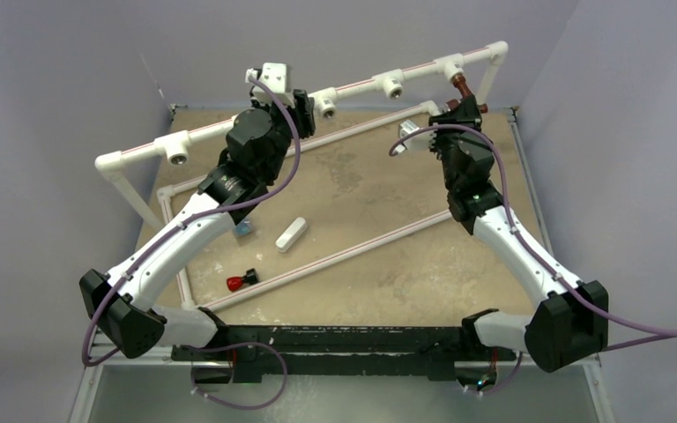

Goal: Install the water faucets

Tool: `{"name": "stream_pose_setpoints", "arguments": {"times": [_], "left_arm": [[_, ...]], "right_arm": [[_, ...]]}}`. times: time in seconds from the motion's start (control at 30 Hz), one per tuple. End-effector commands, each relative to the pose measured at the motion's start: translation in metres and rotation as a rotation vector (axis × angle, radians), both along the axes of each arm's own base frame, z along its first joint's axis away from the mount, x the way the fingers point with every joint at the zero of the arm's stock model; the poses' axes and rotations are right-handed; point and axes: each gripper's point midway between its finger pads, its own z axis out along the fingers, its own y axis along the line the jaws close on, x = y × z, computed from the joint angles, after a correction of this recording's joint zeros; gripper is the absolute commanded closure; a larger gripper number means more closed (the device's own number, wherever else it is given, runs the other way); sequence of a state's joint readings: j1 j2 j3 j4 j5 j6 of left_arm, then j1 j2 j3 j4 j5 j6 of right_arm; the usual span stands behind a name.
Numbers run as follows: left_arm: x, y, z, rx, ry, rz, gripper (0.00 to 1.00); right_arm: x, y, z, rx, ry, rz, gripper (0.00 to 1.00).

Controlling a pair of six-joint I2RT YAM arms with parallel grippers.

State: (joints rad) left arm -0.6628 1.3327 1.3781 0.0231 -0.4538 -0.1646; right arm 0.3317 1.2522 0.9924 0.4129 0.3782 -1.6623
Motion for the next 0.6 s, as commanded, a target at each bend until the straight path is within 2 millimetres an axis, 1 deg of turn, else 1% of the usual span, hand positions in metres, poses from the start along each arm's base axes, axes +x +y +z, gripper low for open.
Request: {"name": "stream_pose_setpoints", "arguments": {"times": [0.0, 0.03, 0.07, 0.2, 0.3, 0.53, 0.57], "left_arm": [[-0.003, 0.001, -0.053, 0.098, 0.144, 0.006, 0.51], [-0.003, 0.000, -0.053, 0.098, 0.144, 0.006, 0.51], [-0.003, 0.000, -0.053, 0.099, 0.145, 0.006, 0.51], [-0.003, 0.000, -0.054, 0.101, 0.145, 0.004, 0.51], [-0.003, 0.000, -0.054, 0.102, 0.145, 0.004, 0.51], [-0.004, 0.002, -0.050, 0.108, 0.133, 0.008, 0.52], [-0.004, 0.003, -0.049, 0.109, 0.130, 0.009, 0.52]], "right_arm": [[0.002, -0.010, 0.006, 0.110, -0.069, -0.045, 0.77], [0.002, -0.010, 0.006, 0.120, -0.076, -0.045, 0.80], [0.001, -0.010, 0.005, 0.149, -0.082, -0.043, 0.86], [-0.001, -0.009, 0.007, 0.282, -0.109, -0.027, 0.99], [-0.002, -0.006, 0.009, 0.423, -0.128, 0.003, 1.00], [-0.009, 0.012, 0.010, 0.785, -0.146, 0.129, 1.00], [-0.010, 0.015, 0.009, 0.816, -0.140, 0.147, 1.00]]}}
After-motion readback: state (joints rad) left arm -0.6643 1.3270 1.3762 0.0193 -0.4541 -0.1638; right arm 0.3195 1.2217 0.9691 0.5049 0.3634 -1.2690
